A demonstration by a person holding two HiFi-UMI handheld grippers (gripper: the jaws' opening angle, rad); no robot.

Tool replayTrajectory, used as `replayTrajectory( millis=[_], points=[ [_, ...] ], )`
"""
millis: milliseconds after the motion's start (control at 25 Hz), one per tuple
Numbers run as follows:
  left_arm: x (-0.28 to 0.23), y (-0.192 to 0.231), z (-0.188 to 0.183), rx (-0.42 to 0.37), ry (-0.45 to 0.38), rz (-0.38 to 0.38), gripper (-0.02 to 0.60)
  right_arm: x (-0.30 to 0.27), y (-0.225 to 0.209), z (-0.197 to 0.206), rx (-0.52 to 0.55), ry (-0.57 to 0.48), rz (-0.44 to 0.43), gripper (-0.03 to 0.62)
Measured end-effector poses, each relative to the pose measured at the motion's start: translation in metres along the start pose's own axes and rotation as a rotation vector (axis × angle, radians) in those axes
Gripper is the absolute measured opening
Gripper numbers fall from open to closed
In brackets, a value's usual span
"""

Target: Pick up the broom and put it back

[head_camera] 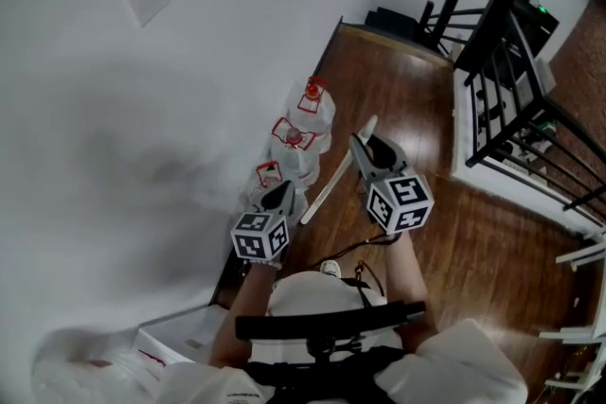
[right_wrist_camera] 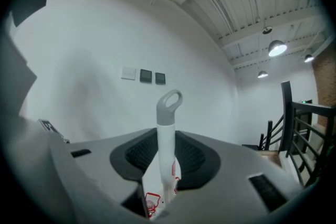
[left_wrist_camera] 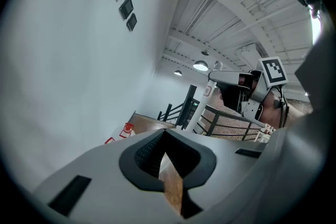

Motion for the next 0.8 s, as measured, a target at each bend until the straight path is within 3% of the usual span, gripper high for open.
replayTrajectory(
  millis=[800],
  points=[
    [0.018,0.008,0.003,0.043,0.002,-0.054,-0.014,-0.01,-0.01,0.01,0.0,0.029,-0.015,0.126]
  ],
)
Point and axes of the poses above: the fingertips, and each gripper's own axes: x backward along the fingers, y to its left, z out of its underside, the point moved 9 cm from there along x, backward along the fingers, and after that the axes turned 13 degrees about -z, right-handed, at the moved point
